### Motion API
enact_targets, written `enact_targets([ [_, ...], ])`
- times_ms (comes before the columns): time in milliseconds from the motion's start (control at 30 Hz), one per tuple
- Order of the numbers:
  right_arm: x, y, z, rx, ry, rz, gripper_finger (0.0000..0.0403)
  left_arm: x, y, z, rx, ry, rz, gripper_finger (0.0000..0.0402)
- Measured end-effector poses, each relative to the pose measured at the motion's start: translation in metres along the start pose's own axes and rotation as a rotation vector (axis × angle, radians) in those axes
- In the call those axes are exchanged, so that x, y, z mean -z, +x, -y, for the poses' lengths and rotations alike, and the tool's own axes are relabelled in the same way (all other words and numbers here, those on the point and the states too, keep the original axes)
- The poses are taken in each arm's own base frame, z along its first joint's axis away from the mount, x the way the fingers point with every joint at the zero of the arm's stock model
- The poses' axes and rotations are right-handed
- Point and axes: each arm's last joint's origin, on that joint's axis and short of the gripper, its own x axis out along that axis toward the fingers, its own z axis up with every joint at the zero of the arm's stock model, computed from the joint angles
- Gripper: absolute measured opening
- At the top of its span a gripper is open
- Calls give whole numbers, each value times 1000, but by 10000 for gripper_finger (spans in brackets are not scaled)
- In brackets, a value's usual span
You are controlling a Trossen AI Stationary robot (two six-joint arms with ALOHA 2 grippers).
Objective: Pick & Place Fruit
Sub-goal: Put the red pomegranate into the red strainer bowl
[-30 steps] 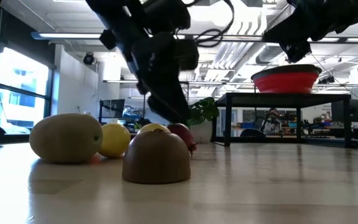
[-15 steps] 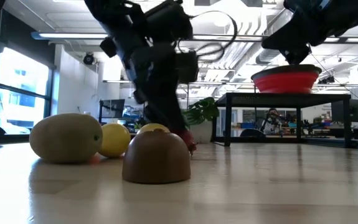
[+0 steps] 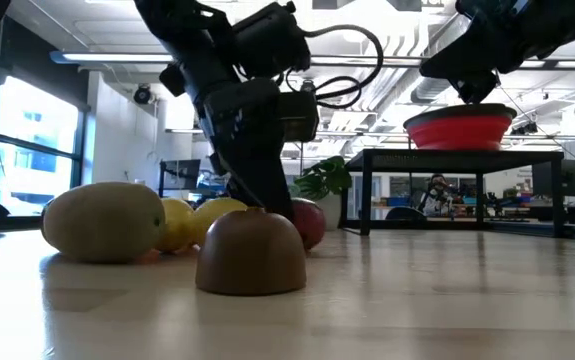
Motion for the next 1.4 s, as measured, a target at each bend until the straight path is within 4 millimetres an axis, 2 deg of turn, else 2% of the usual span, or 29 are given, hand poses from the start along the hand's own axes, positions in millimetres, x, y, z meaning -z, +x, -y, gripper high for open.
enact_targets([
  [1167, 0, 0, 0, 0, 0, 0, 4, -5, 0, 0, -28, 17, 55, 274],
  [1400, 0, 0, 0, 0, -1, -2, 4, -3, 10, -3, -27, 17, 53, 274],
])
